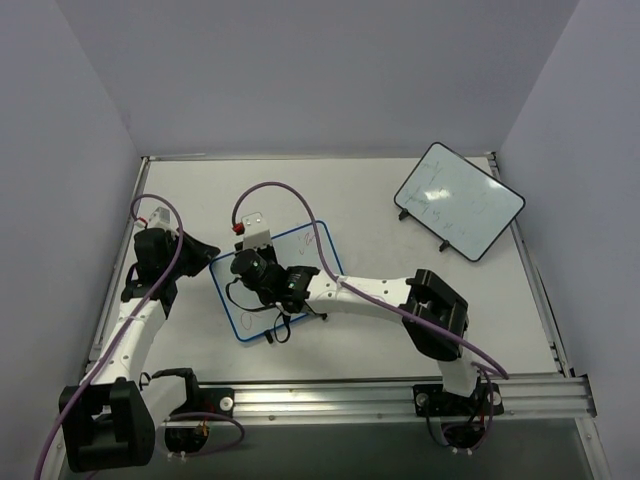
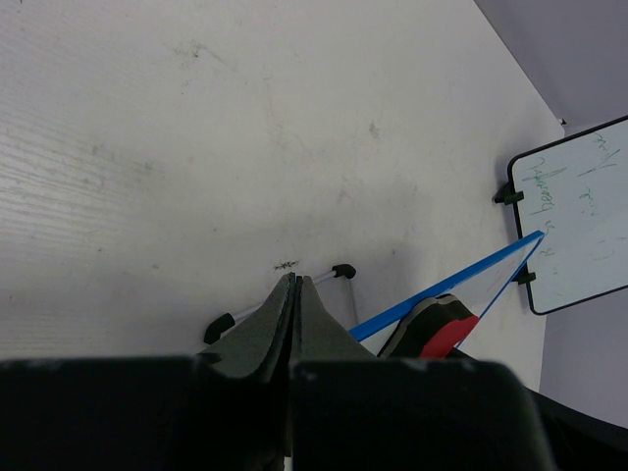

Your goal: Erase the whiteboard

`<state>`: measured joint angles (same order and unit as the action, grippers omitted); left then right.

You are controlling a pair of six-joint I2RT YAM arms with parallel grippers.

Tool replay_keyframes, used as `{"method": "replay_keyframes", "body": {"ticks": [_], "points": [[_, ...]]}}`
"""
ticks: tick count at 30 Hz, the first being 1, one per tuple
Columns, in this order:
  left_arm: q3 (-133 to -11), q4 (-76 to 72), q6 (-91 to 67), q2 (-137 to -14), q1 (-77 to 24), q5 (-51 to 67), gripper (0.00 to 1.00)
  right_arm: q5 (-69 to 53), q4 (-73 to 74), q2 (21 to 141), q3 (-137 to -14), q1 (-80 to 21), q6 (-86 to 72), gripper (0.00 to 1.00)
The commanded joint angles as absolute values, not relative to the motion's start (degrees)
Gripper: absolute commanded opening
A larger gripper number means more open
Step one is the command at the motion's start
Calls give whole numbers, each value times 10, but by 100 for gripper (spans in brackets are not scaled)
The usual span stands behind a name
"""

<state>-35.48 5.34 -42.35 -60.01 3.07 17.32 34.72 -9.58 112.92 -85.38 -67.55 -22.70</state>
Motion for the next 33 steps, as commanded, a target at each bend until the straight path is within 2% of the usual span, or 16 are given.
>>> {"method": "replay_keyframes", "body": {"ticks": [1,10,18,33], "points": [[-359,49,-416,-589,22,186,2,361,-69,1138,-881,-684,-220,0],[-363,51,-416,-589,21,185,2,349,-55,1199,-965,-731,-193,0],[-365,51,-416,-591,19,184,2,353,-61,1193,-945,-732,-201,0],[-367,44,-420,-595,12,179,2,401,-111,1048,-716,-661,-244,0]]}}
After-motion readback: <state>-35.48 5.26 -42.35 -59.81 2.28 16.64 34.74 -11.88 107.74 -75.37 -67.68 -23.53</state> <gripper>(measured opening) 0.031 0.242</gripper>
